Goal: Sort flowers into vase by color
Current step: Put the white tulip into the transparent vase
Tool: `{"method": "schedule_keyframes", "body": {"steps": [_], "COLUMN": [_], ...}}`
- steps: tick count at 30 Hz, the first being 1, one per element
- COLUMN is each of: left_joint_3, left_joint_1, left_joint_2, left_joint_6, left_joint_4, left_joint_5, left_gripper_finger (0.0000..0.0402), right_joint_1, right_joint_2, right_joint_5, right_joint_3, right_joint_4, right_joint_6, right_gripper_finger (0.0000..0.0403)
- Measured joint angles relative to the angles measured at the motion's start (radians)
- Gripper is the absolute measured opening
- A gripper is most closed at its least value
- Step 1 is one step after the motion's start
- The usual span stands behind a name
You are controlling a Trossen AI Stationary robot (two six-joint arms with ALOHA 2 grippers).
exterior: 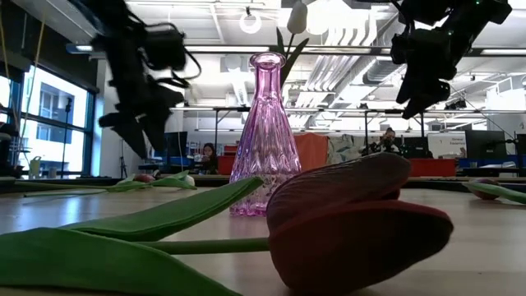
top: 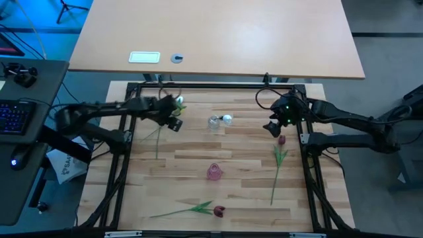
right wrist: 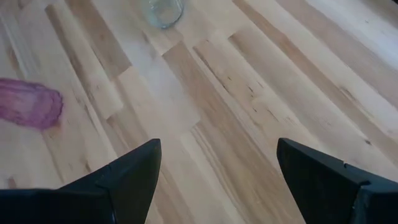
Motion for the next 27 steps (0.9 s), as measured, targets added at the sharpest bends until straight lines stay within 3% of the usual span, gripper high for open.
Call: {"method": "schedule_keyframes", "body": {"steps": [9,21,27], "left_joint_3": [0.205,0.209,0.214], "left_joint_1": [0.065,0.185,0.226], "left_joint_2": [0.223,0.437,0.486], "left_joint_6": [0.192,0.409,0.464], "left_joint_4": [-0.07,-0.035,-0.035], "left_joint_5": [-0.106,-0.037,0.006], "left_gripper_finger": [0.0199,0.0199,0.0188], "right_joint_1": [-0.017,-0.017,-0.017], "right_joint_2": [0.0,0.0,0.0], "right_joint_5": [-0.034,0.004,0.029], "right_joint_3": [0.0,0.001,0.001], "right_joint_4": [0.0,0.005,0.034], "right_joint_6": [0.007,0.167,0.23], "right_gripper_finger": [0.0316,0.0316,0.0316]}}
